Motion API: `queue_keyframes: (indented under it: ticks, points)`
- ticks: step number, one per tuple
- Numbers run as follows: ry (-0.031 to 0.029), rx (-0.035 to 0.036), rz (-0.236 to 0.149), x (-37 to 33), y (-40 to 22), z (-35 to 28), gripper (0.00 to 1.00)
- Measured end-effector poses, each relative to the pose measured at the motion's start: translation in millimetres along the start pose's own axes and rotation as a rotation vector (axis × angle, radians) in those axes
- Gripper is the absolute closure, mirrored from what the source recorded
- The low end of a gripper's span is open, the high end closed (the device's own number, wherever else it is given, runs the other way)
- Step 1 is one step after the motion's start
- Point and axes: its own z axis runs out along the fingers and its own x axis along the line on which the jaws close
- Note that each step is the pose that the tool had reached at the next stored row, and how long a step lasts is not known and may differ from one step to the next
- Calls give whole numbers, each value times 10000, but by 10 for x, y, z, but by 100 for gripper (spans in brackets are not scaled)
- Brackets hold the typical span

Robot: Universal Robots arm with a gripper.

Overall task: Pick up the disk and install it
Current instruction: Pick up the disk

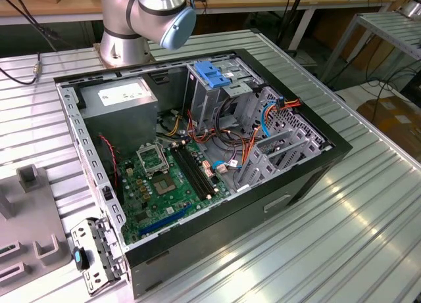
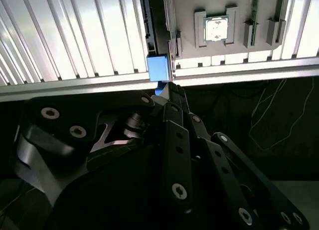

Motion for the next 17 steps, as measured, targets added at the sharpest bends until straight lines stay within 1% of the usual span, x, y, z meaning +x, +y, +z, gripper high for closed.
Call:
queue_keyframes:
  ticks: [8,10,13,15,17]
  points:
    - [50,-22,-1035,0,-1,5,89]
    - [66,-29,-1363,0,-1,7,89]
    - [81,-35,-1689,0,-2,8,89]
    - [97,-43,-2042,-1,-2,10,89]
    - [110,-48,-2311,0,-2,11,89]
